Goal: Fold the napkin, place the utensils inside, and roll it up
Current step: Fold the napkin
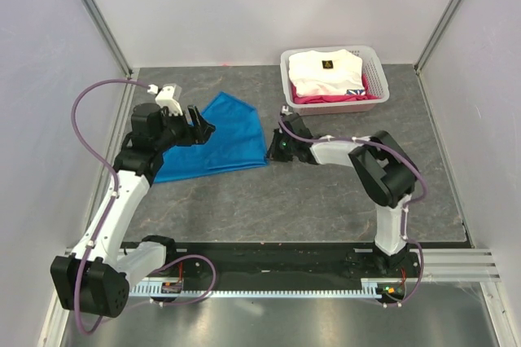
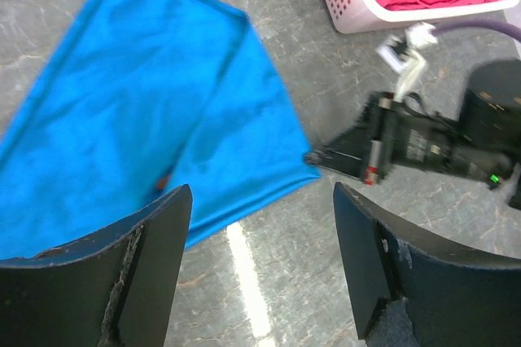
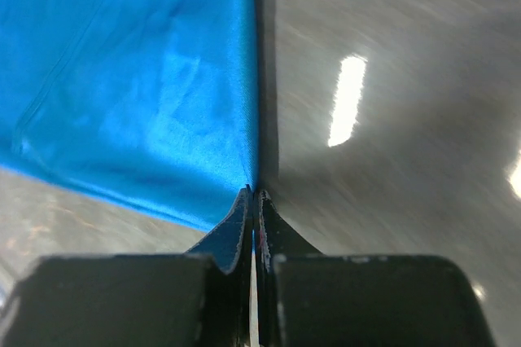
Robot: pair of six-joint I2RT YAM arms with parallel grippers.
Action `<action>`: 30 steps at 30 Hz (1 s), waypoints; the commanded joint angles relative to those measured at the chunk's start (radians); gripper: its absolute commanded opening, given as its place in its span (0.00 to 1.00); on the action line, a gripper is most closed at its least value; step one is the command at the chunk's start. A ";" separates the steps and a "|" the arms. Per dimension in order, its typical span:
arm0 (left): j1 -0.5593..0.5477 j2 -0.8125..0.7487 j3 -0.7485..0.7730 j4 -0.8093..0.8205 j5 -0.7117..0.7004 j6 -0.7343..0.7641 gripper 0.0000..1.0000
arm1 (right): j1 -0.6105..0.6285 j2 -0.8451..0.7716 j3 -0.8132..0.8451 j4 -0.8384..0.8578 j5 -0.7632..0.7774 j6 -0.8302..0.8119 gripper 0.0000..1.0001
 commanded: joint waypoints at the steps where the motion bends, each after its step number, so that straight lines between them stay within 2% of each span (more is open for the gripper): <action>1: -0.020 0.003 -0.019 0.049 -0.001 -0.085 0.77 | -0.014 -0.151 -0.161 -0.115 0.184 0.034 0.00; 4: -0.056 0.000 -0.055 0.084 -0.024 -0.132 0.77 | -0.015 -0.262 -0.257 -0.198 0.285 0.056 0.00; 9: -0.180 0.026 -0.110 0.144 -0.083 -0.180 0.77 | -0.015 -0.492 -0.440 -0.316 0.408 0.123 0.00; 14: -0.275 0.047 -0.158 0.201 -0.119 -0.226 0.77 | -0.015 -0.700 -0.575 -0.423 0.466 0.198 0.00; 17: -0.278 0.012 -0.211 0.209 -0.157 -0.247 0.77 | -0.015 -0.757 -0.600 -0.451 0.462 0.199 0.00; 20: -0.277 -0.063 -0.274 0.161 -0.252 -0.287 0.78 | -0.017 -0.786 -0.581 -0.483 0.459 0.185 0.29; 21: -0.275 -0.084 -0.303 0.143 -0.273 -0.315 0.78 | -0.014 -0.796 -0.572 -0.491 0.462 0.167 0.47; 24: -0.266 -0.179 -0.360 0.051 -0.378 -0.370 0.77 | -0.015 -0.837 -0.525 -0.518 0.483 0.122 0.64; 30: -0.244 -0.351 -0.421 -0.170 -0.576 -0.591 0.63 | -0.015 -0.863 -0.426 -0.524 0.479 0.033 0.72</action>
